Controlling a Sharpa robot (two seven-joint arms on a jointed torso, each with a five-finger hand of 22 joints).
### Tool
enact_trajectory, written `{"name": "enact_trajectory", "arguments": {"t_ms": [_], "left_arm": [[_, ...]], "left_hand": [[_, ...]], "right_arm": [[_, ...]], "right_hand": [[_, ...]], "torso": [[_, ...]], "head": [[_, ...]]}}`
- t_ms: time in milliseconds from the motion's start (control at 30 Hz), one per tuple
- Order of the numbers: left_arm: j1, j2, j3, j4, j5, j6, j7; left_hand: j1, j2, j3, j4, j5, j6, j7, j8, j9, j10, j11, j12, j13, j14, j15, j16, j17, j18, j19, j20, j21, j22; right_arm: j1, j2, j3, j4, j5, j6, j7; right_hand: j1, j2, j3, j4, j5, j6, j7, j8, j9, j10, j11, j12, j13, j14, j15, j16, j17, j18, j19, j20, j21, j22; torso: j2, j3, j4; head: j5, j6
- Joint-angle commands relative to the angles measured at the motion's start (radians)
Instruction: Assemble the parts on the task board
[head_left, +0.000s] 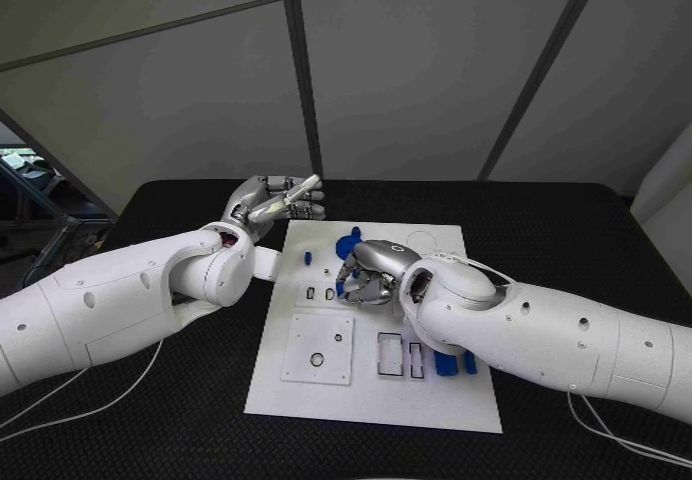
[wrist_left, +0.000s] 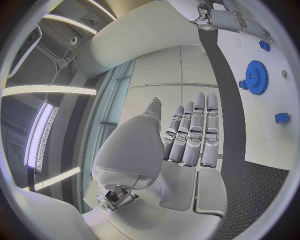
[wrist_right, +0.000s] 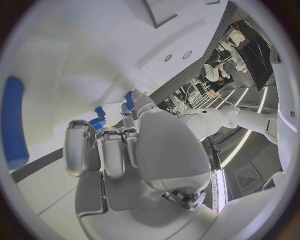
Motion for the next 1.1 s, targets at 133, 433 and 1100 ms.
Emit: {"name": "enact_trajectory", "arguments": {"t_ms": [133,433,1100], "left_arm": [[0.001,0.001,0.001,0.000,-0.003,0.009,0.005],[0.001,0.001,0.001,-0.001,-0.003,0.010,0.005],[0.001,0.002,0.001,-0.002,-0.003,0.013,0.003]], "left_hand": [[0.003,0.003,-0.001,-0.005,-0.005,-0.005,0.004,-0.004,0.000,0.001,0.005,-0.004,0.000,0.000,0.004,-0.005,0.001,-0.014,-0.007,-0.003,0.003,0.001],[0.003,0.003,-0.001,-0.005,-0.005,-0.005,0.004,-0.004,0.000,0.001,0.005,-0.004,0.000,0.000,0.004,-0.005,0.001,-0.014,-0.007,-0.003,0.003,0.001],[0.003,0.003,-0.001,-0.005,-0.005,-0.005,0.004,-0.004,0.000,0.001,0.005,-0.004,0.000,0.000,0.004,-0.005,0.001,-0.014,-0.007,-0.003,0.003,0.001]], "right_arm": [[-0.002,0.002,-0.002,-0.004,-0.012,0.025,-0.002],[-0.004,0.006,-0.003,-0.007,-0.018,0.032,-0.003],[-0.004,0.007,-0.003,-0.008,-0.029,0.046,-0.002]], "right_hand": [[-0.015,-0.007,0.005,0.001,-0.003,0.002,0.001,-0.003,0.000,0.092,-0.003,-0.007,0.248,0.104,0.001,0.005,0.263,-0.003,-0.003,0.000,-0.002,0.035],[-0.025,-0.015,0.005,0.003,-0.006,-0.010,0.006,-0.012,-0.003,0.088,0.001,-0.012,0.244,0.104,0.004,0.005,0.263,-0.002,-0.006,0.003,-0.005,0.030],[-0.046,-0.039,0.007,0.002,-0.012,-0.057,0.029,-0.026,-0.013,0.074,0.020,-0.031,0.228,0.104,0.020,0.005,0.263,0.002,-0.018,0.016,-0.016,0.013]], "torso": [[0.000,0.0001,-0.0001],[-0.001,0.0004,-0.0007],[0.000,0.0003,-0.0002]], "head": [[0.000,-0.003],[0.001,-0.004],[0.002,-0.005]]}}
